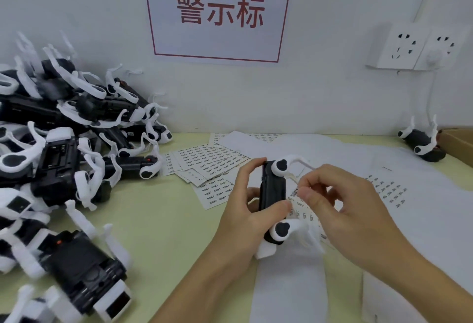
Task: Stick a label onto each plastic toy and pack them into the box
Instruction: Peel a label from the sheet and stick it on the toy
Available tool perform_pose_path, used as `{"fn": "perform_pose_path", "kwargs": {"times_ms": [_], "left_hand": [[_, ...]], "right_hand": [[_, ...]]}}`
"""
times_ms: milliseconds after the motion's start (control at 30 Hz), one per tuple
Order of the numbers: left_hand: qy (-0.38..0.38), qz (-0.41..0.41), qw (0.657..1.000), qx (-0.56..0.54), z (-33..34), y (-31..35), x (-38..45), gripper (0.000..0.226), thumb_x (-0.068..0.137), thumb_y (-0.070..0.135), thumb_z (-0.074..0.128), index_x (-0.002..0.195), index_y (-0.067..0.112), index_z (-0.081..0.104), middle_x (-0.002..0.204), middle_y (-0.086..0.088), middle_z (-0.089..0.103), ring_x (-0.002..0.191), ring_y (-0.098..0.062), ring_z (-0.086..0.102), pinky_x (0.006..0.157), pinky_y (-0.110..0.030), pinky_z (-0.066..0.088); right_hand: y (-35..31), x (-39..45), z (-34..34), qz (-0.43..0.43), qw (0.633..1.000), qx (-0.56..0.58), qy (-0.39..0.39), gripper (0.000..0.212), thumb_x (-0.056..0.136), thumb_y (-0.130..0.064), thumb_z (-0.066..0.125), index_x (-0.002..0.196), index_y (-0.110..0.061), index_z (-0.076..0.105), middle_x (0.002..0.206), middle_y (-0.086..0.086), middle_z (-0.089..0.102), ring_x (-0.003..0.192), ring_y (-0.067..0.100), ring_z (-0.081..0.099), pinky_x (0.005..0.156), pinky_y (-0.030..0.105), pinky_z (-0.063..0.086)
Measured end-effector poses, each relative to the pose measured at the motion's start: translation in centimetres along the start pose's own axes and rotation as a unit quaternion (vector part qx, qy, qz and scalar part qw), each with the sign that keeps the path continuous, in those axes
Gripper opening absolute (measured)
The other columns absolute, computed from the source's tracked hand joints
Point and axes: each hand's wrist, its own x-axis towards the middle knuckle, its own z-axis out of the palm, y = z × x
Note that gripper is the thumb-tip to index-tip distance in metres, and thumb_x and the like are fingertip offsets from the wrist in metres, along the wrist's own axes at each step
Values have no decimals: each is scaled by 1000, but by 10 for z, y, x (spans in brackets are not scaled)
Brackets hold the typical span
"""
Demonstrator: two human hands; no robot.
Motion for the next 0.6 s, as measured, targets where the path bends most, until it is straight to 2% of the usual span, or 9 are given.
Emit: {"fn": "perform_pose_path", "kwargs": {"times_ms": [100, 233, 300, 367, 433, 533, 600], "left_hand": [[-12, -7, 1000, -15, -2, 3, 1, 65, 66, 23, 75, 116, 60, 58, 111, -16, 67, 87, -18, 71, 80, -31, 56], [-17, -18, 999, -45, -4, 5, 2, 65, 64, 20, 75, 113, 60, 62, 117, -11, 63, 89, -23, 71, 83, -37, 57], [-15, -20, 997, -68, -3, 4, 3, 65, 63, 16, 75, 113, 55, 65, 122, -7, 61, 92, -30, 73, 88, -47, 56], [-16, -17, 995, -92, -3, 2, 3, 67, 62, 12, 76, 118, 47, 65, 124, -2, 62, 94, -38, 72, 93, -57, 53], [-19, -12, 994, -110, -4, 0, 4, 71, 61, 11, 76, 123, 43, 62, 125, 3, 64, 92, -41, 72, 91, -56, 53], [-27, -5, 992, -120, -5, -1, 5, 73, 66, 6, 73, 127, 45, 60, 129, 6, 64, 86, -38, 72, 85, -47, 57], [-29, 0, 993, -116, -5, -1, 6, 69, 67, 5, 72, 124, 42, 64, 129, 6, 63, 83, -37, 72, 86, -48, 56]], "right_hand": [[-10, 15, -7, -27, 998, -46, -31, 22, 87, -14, 66, 71, -28, 63, 71, -6, 58, 75, 11, 54, 64, 13, 38], [-22, 38, -16, -47, 990, -109, -71, 20, 86, -13, 66, 71, -26, 65, 76, -8, 58, 80, 8, 54, 68, 10, 36], [-25, 47, -19, -39, 986, -123, -103, 27, 87, -12, 67, 68, -30, 64, 75, -8, 58, 76, 6, 53, 65, 12, 37], [-26, 51, -21, -15, 983, -119, -138, 30, 88, -13, 68, 64, -31, 64, 69, -7, 58, 63, 5, 51, 60, 17, 41], [-24, 53, -19, 6, 980, -120, -161, 28, 88, -16, 69, 63, -29, 66, 65, -3, 60, 52, 5, 47, 55, 23, 42], [-22, 52, -15, 22, 979, -114, -170, 26, 87, -16, 69, 63, -26, 68, 61, 0, 62, 48, 5, 45, 49, 20, 40], [-20, 52, -14, 24, 979, -113, -165, 25, 86, -16, 69, 63, -26, 69, 61, 1, 62, 47, 6, 45, 49, 19, 39]]}}
